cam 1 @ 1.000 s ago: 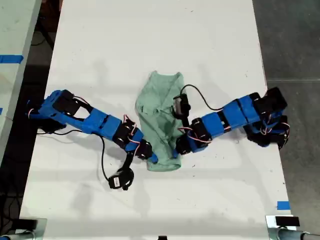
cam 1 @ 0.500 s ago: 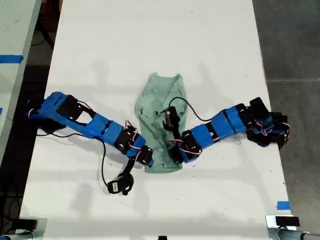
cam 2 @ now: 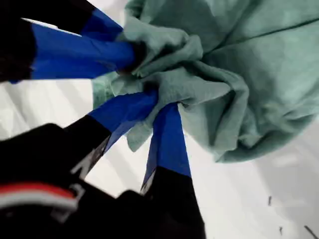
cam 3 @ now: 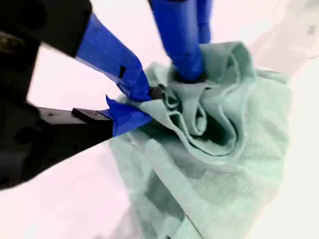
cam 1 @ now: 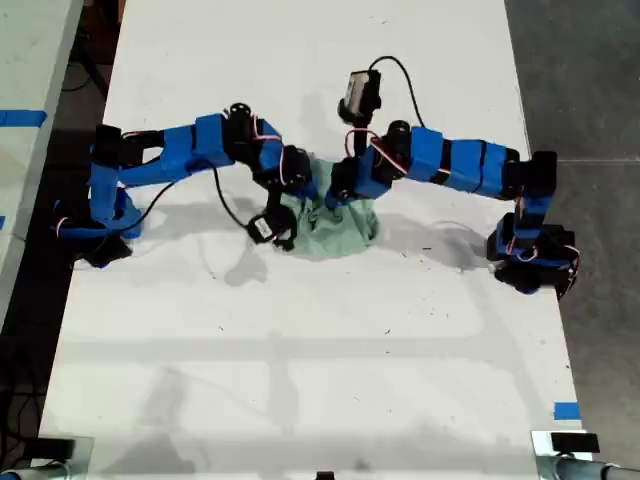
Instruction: Fold t shirt
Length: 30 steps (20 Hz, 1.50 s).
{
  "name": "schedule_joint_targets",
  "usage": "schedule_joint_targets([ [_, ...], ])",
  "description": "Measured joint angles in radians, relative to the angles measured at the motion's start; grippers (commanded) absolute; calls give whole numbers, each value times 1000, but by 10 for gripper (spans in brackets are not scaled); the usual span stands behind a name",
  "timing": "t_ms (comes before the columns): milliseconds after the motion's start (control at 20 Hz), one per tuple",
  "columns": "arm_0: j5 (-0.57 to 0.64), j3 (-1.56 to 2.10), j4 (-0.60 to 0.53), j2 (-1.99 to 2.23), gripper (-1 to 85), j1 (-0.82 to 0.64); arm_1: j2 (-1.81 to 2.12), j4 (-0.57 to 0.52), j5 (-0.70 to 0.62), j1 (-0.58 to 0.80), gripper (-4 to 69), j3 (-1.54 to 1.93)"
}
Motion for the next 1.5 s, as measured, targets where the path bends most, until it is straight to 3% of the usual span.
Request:
schedule_joint_targets([
  [100, 26, -2, -5, -135, 1, -160, -34, -25, -38, 126, 2, 60],
  [150, 35, -2, -9, -219, 51, -218, -89, -25, -54, 181, 5, 69],
  [250, 61, -2, -25, -345, 249, -264, -216, -26, -80, 272, 201, 71],
  [300, 78, -8, -12, -356, 247, -261, -261, -8, -86, 288, 349, 67],
  [350, 91, -9, -6, -356, 246, -261, -276, 28, -92, 295, 379, 67],
  [650, 104, -3, 135, 41, 231, -264, -40, 215, -137, 287, 294, 63],
  [700, 104, 14, 160, 175, 201, -252, 86, 229, -137, 272, 292, 115],
  [750, 100, 57, 175, 318, 55, -219, 236, 241, -135, 247, 275, 201],
  [800, 104, 124, 179, 469, 0, -175, 400, 241, -112, 209, 154, 314],
  [850, 100, 215, 181, 630, 0, -115, 577, 242, -72, 164, 22, 456],
  [900, 77, 333, 179, 798, 0, -44, 772, 230, -21, 106, 23, 624],
  [1000, -2, 686, 84, 1186, 0, 118, 1184, 167, 83, -32, 23, 1012],
  [1150, -193, 1407, -206, 1888, -1, 357, 1779, 106, 160, -179, 23, 1601],
  [1300, -241, 2086, -436, 2260, -1, 425, 1976, 98, 141, -227, 23, 1738],
  [1400, -210, 2287, -391, 2221, -1, 417, 2072, 94, 135, -247, 23, 1801],
  [1500, -199, 2326, -380, 2292, 0, 420, 2088, 14, 143, -259, 23, 1910],
])
